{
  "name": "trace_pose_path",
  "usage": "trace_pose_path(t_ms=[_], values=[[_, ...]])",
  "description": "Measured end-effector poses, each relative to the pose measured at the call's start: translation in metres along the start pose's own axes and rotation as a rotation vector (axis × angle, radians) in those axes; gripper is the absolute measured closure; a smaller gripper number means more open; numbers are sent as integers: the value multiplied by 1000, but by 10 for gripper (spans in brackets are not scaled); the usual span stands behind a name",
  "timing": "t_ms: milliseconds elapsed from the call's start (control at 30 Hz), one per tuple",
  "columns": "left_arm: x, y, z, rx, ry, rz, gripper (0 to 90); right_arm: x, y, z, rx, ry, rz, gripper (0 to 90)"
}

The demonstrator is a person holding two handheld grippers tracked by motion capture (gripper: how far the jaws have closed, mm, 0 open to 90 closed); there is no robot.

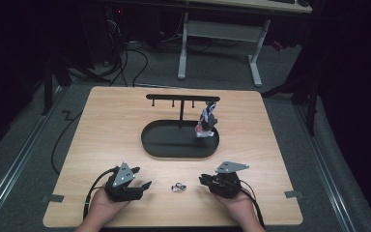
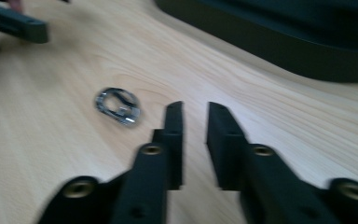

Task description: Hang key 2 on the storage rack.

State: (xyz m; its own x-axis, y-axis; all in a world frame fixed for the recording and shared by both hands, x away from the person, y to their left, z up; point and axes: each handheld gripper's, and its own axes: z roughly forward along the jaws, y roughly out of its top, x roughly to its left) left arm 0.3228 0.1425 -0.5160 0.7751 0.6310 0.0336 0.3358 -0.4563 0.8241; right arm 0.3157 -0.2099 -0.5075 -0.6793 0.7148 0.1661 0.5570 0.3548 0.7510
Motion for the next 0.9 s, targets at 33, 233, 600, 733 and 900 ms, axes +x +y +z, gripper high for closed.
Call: trace_pose_path(t_ms=[33,233,600,733,900], values=[[0,-1,-2,0,3,-2,326,14,5,10,4,43,-41,900],[-1,-12,-15,13,24,-15,322,50,12,48,86,122,-155,900],[-1,-14,-16,15,20,-8,323,55,17,61,101,43,-189,895],[-4,-10,-12,12,4,10,323,51,10,52,111,34,-191,892],[-8,-2,-3,9,-25,37,324,34,-6,25,118,-12,-156,872]])
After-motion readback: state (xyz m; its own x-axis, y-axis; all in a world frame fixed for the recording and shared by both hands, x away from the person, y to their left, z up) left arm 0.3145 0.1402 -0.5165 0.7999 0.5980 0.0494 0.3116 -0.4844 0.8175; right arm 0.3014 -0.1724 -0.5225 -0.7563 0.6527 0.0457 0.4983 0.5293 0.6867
